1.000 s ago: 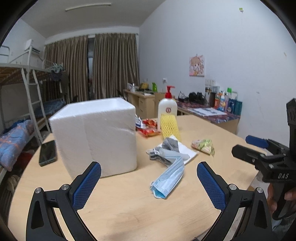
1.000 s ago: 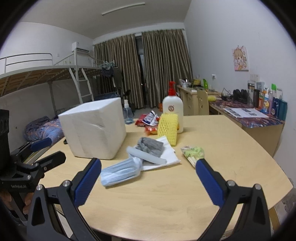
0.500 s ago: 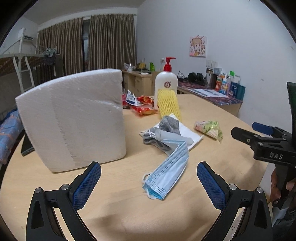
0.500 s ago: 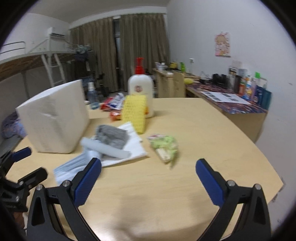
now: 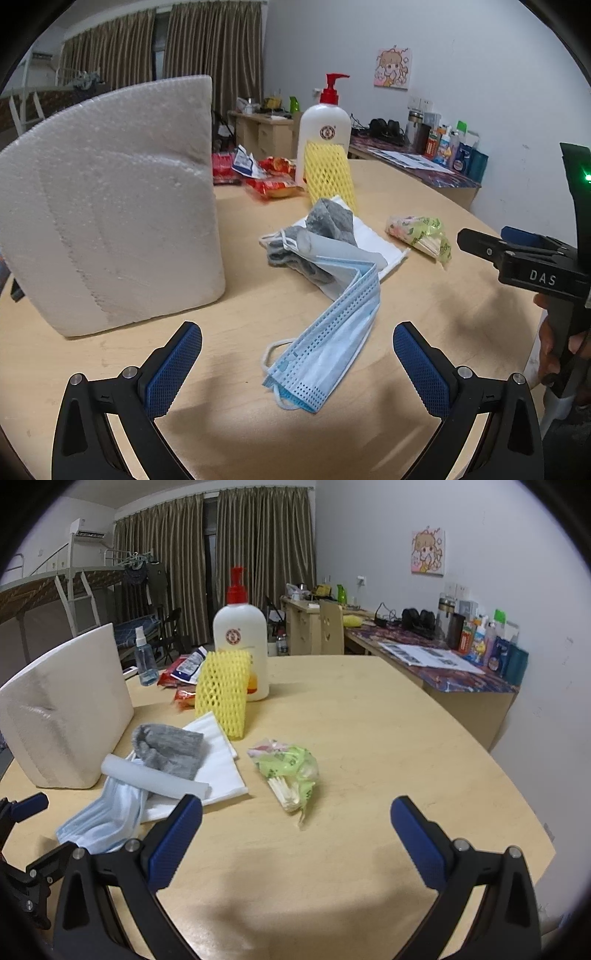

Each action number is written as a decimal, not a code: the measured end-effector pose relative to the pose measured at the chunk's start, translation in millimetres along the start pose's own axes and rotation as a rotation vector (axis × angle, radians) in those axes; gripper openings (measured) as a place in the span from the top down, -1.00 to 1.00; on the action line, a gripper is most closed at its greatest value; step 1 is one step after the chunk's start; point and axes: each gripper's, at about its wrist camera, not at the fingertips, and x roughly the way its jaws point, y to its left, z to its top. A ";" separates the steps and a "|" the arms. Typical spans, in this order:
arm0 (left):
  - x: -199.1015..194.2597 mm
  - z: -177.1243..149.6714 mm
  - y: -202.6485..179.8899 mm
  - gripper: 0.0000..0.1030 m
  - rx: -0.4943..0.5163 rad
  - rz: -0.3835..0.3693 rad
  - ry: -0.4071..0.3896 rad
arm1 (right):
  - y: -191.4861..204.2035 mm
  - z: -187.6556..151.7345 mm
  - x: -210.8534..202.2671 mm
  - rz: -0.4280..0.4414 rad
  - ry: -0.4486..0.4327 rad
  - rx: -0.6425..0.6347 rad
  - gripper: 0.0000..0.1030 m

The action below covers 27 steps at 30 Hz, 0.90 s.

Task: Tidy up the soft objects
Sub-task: 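Grasp the blue face mask with the left gripper while the right gripper grasps the green snack bag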

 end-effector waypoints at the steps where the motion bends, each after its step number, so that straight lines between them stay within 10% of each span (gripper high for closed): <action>1: 3.0 0.6 -0.1 -0.96 -0.002 -0.005 0.009 | -1.7 1.0 4.0 0.005 0.008 0.003 -1.00; 27: 19.2 -8.7 -3.7 0.60 0.018 -0.148 0.149 | -2.9 19.1 58.2 0.055 0.128 -0.071 -0.46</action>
